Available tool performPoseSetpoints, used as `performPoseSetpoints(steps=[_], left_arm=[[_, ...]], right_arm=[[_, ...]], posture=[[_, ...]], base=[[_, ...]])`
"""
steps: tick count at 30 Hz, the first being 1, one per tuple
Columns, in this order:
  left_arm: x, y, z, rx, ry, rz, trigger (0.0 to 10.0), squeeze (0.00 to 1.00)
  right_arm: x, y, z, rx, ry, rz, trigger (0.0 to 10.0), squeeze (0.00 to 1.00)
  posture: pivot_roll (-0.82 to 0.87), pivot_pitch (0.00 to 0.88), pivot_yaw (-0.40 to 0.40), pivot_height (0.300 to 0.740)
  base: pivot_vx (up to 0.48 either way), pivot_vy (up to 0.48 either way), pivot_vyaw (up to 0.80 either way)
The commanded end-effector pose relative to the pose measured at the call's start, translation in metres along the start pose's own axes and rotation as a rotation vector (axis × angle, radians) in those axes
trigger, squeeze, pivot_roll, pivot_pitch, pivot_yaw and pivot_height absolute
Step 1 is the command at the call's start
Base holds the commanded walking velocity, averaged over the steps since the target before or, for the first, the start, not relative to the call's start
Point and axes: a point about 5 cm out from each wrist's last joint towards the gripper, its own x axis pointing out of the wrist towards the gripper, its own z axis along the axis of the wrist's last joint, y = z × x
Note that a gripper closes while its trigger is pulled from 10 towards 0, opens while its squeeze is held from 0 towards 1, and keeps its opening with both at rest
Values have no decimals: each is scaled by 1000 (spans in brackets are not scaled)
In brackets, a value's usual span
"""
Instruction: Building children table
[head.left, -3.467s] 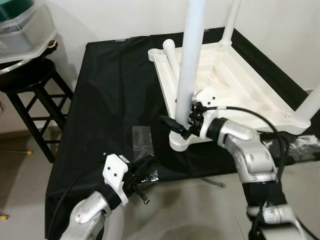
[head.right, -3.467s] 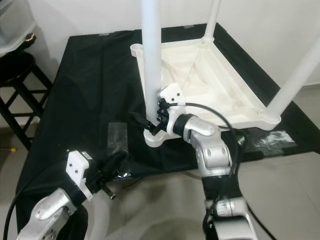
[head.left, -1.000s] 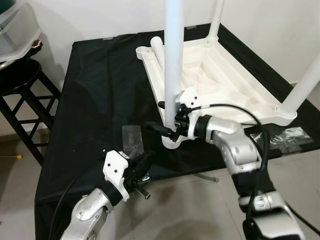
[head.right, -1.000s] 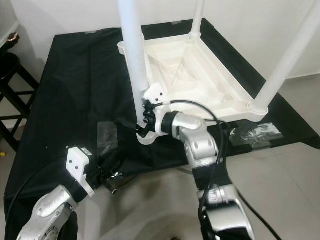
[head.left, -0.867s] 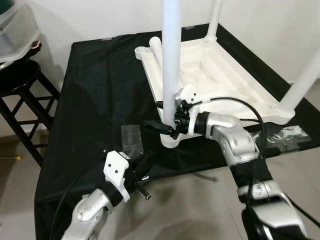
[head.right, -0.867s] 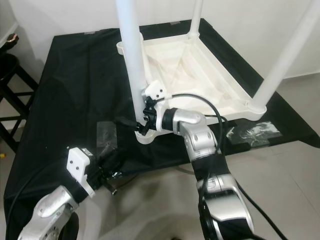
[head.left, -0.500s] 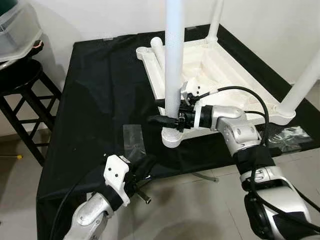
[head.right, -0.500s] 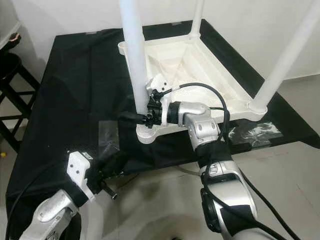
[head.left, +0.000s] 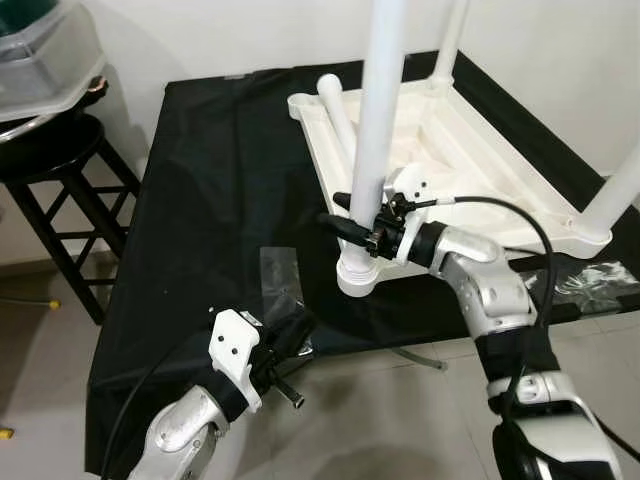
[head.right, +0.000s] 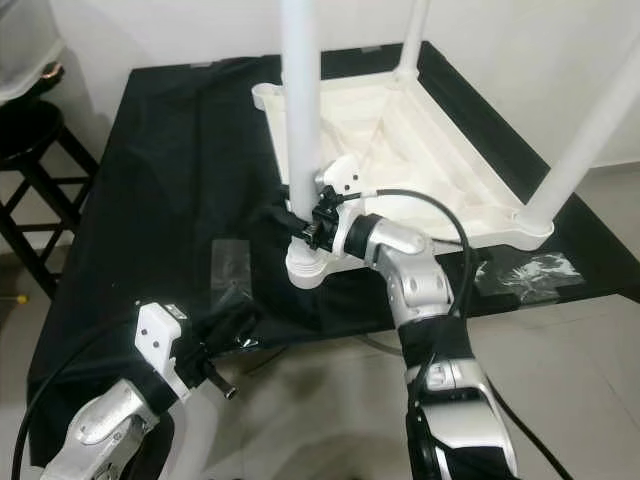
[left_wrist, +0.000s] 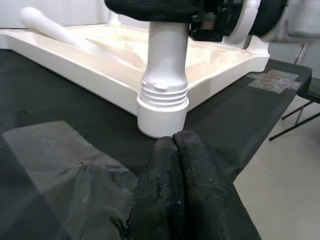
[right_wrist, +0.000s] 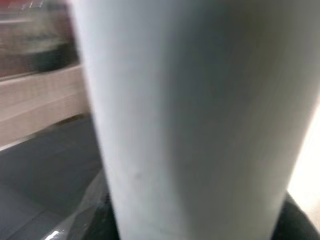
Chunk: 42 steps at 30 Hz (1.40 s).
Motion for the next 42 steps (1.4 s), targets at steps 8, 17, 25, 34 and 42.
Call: performPoseSetpoints(steps=[8, 17, 25, 34, 42], left_arm=[[0, 6, -2, 11, 17, -1, 10000, 0], [1, 7, -2, 13, 13, 6, 10000, 0], [2, 6, -1, 13, 9, 12, 10000, 0], [3, 4, -2, 11, 3, 13, 10000, 0], [2, 1, -2, 16, 4, 17, 10000, 0]], right_arm=[[-30, 28, -52, 28, 166, -482, 0, 0], [-28, 30, -45, 33, 183, -528, 784, 0], [-8, 43, -15, 70, 48, -210, 10000, 1000], [-3, 26, 16, -106, 56, 433, 10000, 0], [7, 22, 18, -100, 94, 644, 10000, 0]], posture=[[-40, 200, 36, 740], [-43, 198, 27, 740], [-42, 196, 29, 740], [-30, 196, 14, 740], [-8, 198, 4, 740]], base=[[0, 0, 0], [0, 0, 0], [0, 0, 0], [0, 0, 0], [0, 0, 0]])
